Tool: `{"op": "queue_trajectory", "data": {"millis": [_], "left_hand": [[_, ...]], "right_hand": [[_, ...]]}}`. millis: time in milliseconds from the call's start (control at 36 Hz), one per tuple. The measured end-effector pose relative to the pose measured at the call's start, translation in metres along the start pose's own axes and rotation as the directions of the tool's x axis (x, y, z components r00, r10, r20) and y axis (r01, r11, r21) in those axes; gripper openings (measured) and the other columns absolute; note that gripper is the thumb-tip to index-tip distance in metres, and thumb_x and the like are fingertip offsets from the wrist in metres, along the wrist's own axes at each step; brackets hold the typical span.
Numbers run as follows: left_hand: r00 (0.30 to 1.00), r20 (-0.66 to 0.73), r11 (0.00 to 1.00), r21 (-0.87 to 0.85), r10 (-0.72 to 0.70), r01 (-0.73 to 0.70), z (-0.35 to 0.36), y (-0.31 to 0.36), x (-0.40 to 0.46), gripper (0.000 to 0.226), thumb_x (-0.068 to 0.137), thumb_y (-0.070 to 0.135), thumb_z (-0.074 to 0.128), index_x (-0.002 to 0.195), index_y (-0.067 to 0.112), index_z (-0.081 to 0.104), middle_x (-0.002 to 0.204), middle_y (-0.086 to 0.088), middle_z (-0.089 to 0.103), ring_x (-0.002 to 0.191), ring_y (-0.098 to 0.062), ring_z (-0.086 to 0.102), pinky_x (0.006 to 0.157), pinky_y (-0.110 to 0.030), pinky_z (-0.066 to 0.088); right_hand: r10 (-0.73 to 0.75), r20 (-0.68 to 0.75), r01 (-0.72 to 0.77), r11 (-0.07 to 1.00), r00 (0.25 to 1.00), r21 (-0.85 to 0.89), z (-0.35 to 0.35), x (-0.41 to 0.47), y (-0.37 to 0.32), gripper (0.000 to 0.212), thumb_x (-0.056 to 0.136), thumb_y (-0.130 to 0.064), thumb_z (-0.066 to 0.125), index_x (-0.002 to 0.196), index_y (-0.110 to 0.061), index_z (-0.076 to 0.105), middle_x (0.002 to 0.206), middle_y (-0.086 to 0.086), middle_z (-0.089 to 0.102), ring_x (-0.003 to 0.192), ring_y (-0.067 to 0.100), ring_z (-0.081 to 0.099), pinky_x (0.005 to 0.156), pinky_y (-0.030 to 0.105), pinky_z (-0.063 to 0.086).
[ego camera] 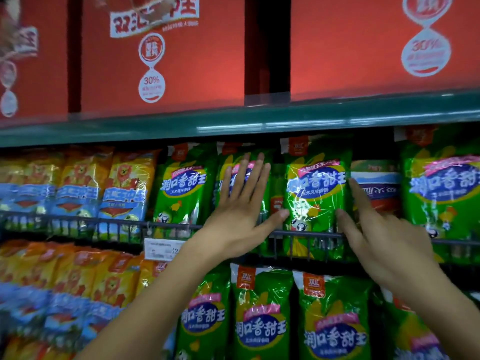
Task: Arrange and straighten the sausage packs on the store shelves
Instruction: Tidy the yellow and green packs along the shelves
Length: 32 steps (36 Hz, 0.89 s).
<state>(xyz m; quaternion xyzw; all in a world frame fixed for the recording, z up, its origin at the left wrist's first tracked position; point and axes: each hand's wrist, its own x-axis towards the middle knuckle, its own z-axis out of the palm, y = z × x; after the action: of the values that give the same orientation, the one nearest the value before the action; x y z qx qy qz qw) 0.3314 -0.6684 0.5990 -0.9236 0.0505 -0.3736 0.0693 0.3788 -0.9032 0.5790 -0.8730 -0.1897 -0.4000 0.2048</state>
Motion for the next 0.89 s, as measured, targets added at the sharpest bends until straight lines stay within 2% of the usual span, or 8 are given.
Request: {"op": "queue_trajectory", "data": {"millis": [83, 139, 167, 250, 389, 556, 639, 889], "left_hand": [[1.0, 0.008, 0.997, -0.071, 0.028, -0.027, -0.001, -0.003, -0.002, 0.084, 0.1, 0.068, 0.016, 0.157, 0.022, -0.025, 0.16, 0.007, -0.04, 0.142, -0.01, -0.045, 0.121, -0.047, -0.023], [0.999, -0.022, 0.991, -0.122, 0.046, -0.049, -0.003, -0.009, -0.002, 0.079, 0.103, 0.064, 0.021, 0.16, 0.025, -0.017, 0.165, 0.009, -0.03, 0.145, -0.006, -0.039, 0.122, -0.042, -0.021], [0.998, -0.042, 0.991, -0.123, 0.055, -0.06, -0.004, -0.013, -0.002, 0.076, 0.104, 0.063, 0.022, 0.161, 0.027, -0.013, 0.166, 0.011, -0.026, 0.147, -0.005, -0.035, 0.123, -0.039, -0.019], [0.988, -0.115, 0.991, -0.078, 0.099, -0.108, -0.004, -0.025, -0.003, 0.071, 0.105, 0.062, 0.021, 0.163, 0.029, -0.005, 0.169, 0.012, -0.015, 0.152, -0.006, -0.026, 0.126, -0.039, -0.012], [0.975, -0.158, 0.987, 0.011, 0.158, -0.159, 0.007, -0.026, -0.005, 0.068, 0.104, 0.063, 0.013, 0.161, 0.035, -0.01, 0.169, 0.006, -0.02, 0.152, -0.015, -0.03, 0.126, -0.047, -0.012], [0.973, -0.144, 0.983, 0.017, 0.181, -0.181, 0.003, -0.023, -0.007, 0.061, 0.104, 0.063, 0.013, 0.158, 0.048, -0.011, 0.166, 0.002, -0.028, 0.147, -0.013, -0.039, 0.12, -0.038, -0.026], [0.976, -0.121, 0.984, 0.008, 0.18, -0.18, 0.002, -0.024, -0.007, 0.058, 0.103, 0.064, 0.01, 0.156, 0.052, -0.011, 0.164, 0.003, -0.034, 0.145, -0.012, -0.042, 0.121, -0.041, -0.024], [0.98, -0.089, 0.984, 0.008, 0.176, -0.176, 0.002, -0.024, -0.008, 0.058, 0.103, 0.065, 0.008, 0.151, 0.055, -0.023, 0.16, 0.004, -0.041, 0.143, -0.013, -0.045, 0.123, -0.046, -0.02]], "right_hand": [[0.042, 0.168, -0.069, 0.985, 0.985, 0.157, -0.001, 0.015, 0.01, 0.075, 0.099, -0.059, 0.033, 0.161, -0.028, 0.005, 0.078, 0.001, 0.066, 0.07, 0.023, 0.058, 0.064, 0.037, 0.048], [0.043, 0.242, -0.103, 0.966, 0.969, 0.238, -0.005, 0.022, 0.01, 0.081, 0.094, -0.063, 0.039, 0.161, -0.026, 0.012, 0.089, 0.006, 0.072, 0.085, 0.03, 0.064, 0.077, 0.044, 0.053], [0.044, 0.248, -0.112, 0.957, 0.968, 0.268, -0.005, 0.024, 0.009, 0.081, 0.094, -0.062, 0.043, 0.159, -0.023, 0.016, 0.085, 0.007, 0.072, 0.084, 0.03, 0.066, 0.075, 0.043, 0.053], [0.072, 0.238, -0.136, 0.955, 0.969, 0.263, -0.005, 0.031, 0.005, 0.069, 0.098, -0.055, 0.051, 0.149, -0.014, 0.029, 0.072, 0.009, 0.069, 0.072, 0.03, 0.067, 0.062, 0.038, 0.049], [0.119, 0.122, -0.141, 0.97, 0.985, 0.196, 0.004, 0.022, 0.004, 0.06, 0.096, -0.062, 0.046, 0.135, -0.017, 0.036, 0.084, 0.012, 0.069, 0.079, 0.036, 0.068, 0.073, 0.049, 0.055], [0.125, 0.154, -0.173, 0.918, 0.98, 0.357, 0.0, 0.025, -0.002, 0.063, 0.095, -0.059, 0.055, 0.142, -0.019, 0.041, 0.1, 0.009, 0.072, 0.085, 0.03, 0.071, 0.077, 0.05, 0.059], [0.098, 0.099, -0.122, 0.953, 0.99, 0.278, 0.002, 0.018, -0.005, 0.065, 0.097, -0.058, 0.05, 0.15, -0.021, 0.037, 0.094, 0.008, 0.073, 0.093, 0.033, 0.068, 0.081, 0.049, 0.055], [0.071, 0.03, -0.075, 0.989, 0.997, 0.131, 0.003, 0.011, -0.008, 0.061, 0.102, -0.056, 0.039, 0.156, -0.027, 0.033, 0.072, -0.01, 0.065, 0.09, 0.028, 0.068, 0.077, 0.041, 0.051]]}}
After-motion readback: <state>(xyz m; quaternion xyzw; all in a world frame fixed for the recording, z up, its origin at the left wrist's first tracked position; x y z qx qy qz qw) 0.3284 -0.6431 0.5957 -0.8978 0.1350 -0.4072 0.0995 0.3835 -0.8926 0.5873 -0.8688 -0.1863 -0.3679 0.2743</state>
